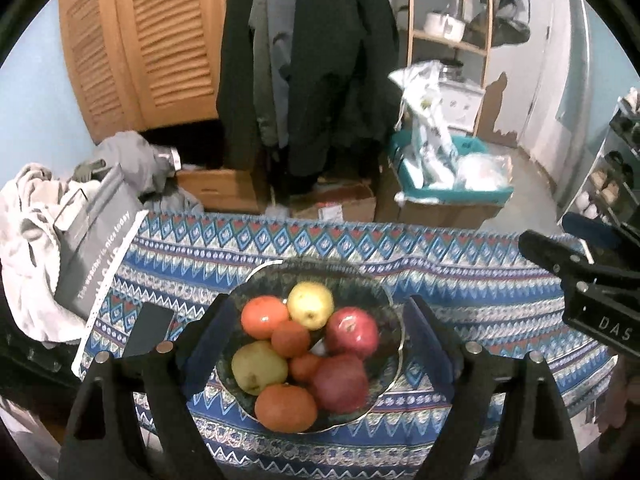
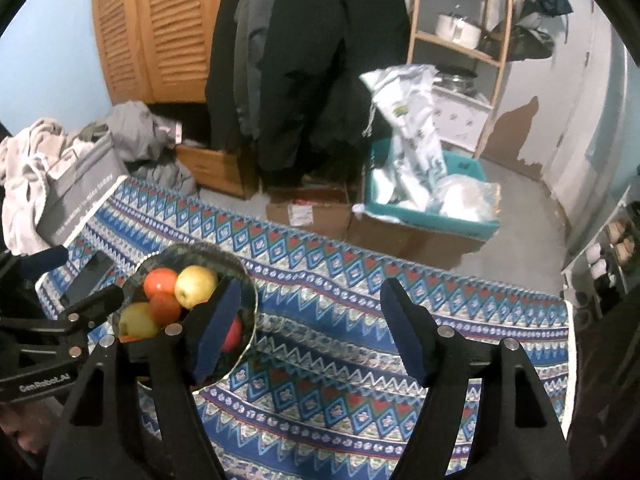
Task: Organize fruits
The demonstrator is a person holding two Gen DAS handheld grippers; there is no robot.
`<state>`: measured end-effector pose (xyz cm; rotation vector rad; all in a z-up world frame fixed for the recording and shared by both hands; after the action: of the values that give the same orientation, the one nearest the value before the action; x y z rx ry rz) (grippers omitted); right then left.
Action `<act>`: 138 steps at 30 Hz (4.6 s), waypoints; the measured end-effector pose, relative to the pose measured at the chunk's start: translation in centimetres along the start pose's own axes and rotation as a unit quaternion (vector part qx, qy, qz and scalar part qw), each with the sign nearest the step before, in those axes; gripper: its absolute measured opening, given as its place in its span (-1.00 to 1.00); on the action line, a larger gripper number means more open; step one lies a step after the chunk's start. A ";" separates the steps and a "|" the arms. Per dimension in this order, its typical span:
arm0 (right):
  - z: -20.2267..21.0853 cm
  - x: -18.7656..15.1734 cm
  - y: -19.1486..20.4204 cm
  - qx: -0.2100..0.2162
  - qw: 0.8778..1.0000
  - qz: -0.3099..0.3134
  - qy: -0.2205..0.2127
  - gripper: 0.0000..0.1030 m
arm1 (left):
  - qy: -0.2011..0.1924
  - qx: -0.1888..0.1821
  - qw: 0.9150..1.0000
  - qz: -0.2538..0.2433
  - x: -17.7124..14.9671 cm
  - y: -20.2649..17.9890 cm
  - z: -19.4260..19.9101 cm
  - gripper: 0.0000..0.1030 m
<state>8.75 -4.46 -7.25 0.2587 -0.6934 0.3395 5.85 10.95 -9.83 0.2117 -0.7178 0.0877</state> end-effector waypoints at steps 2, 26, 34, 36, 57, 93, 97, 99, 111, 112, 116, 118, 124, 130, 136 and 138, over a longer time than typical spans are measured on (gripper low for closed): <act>0.9 0.1 -0.1 -0.005 1.000 0.002 -0.009 0.49 | -0.012 0.001 1.000 0.000 0.5 -0.2 1.0 0.68; 10.7 0.5 -3.8 -0.099 0.989 -0.005 -0.106 0.58 | -0.104 -0.006 0.994 0.013 3.5 -1.2 8.5 0.99; 13.3 0.5 -5.0 -0.110 0.985 -0.011 -0.136 0.58 | -0.113 -0.013 0.993 0.018 3.9 -1.6 9.3 0.99; 13.8 0.5 -5.3 -0.112 0.983 -0.013 -0.141 0.58 | -0.115 -0.012 0.993 0.016 4.1 -1.7 9.5 0.99; 15.0 0.1 -7.2 -0.125 0.980 -0.022 -0.156 0.59 | -0.126 -0.017 0.992 0.013 4.4 -3.0 10.1 0.99; 14.9 -0.3 -7.7 -0.123 0.981 -0.027 -0.151 0.59 | -0.119 -0.015 0.993 0.013 4.4 -3.3 10.0 0.99; 15.0 -0.3 -7.7 -0.124 0.980 -0.027 -0.151 0.59 | -0.119 -0.013 0.993 0.014 4.5 -3.3 9.8 0.99; 14.9 -0.3 -7.7 -0.124 0.980 -0.027 -0.151 0.59 | -0.118 -0.014 0.993 0.015 4.5 -3.3 9.7 0.99; 14.7 -0.5 -8.6 -0.126 0.980 -0.034 -0.148 0.59 | -0.141 -0.003 0.990 0.006 4.7 -3.8 10.2 0.99; 14.6 -0.5 -8.6 -0.126 0.980 -0.034 -0.148 0.59 | -0.145 -0.002 0.989 0.006 4.7 -3.8 10.4 0.99; 14.5 -0.5 -8.6 -0.126 0.981 -0.030 -0.145 0.59 | -0.154 -0.001 0.988 0.006 4.7 -4.0 10.8 0.99; 14.4 -0.6 -8.5 -0.127 0.981 -0.028 -0.143 0.59 | -0.157 0.002 0.988 0.004 4.7 -4.1 10.9 0.99; 14.4 -0.6 -8.6 -0.128 0.981 -0.030 -0.145 0.59 | -0.153 0.004 0.988 0.006 4.7 -4.2 10.8 0.99; 14.5 -0.6 -8.8 -0.130 0.980 -0.031 -0.146 0.59 | -0.149 0.006 0.989 0.009 4.8 -4.2 10.6 0.99; 14.5 -0.6 -8.9 -0.130 0.980 -0.030 -0.145 0.59 | -0.151 0.011 0.988 0.015 4.7 -4.0 10.6 0.99; 14.4 -0.6 -8.9 -0.130 0.981 -0.030 -0.144 0.59 | -0.152 0.011 0.988 0.015 4.7 -4.0 10.6 0.99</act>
<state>3.44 -17.66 1.99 0.0791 -1.0035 0.1511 3.15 4.67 0.40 0.2380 -1.0238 0.0922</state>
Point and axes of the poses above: each gripper's, at about its wrist camera, not at the fingertips, and z roughly against the way its jaws point, y to its left, x to its top, the point moved 5 cm from there along -z, roughly the way its jaws point, and after that the axes turned 12 degrees about x, right-handed, at the moved point
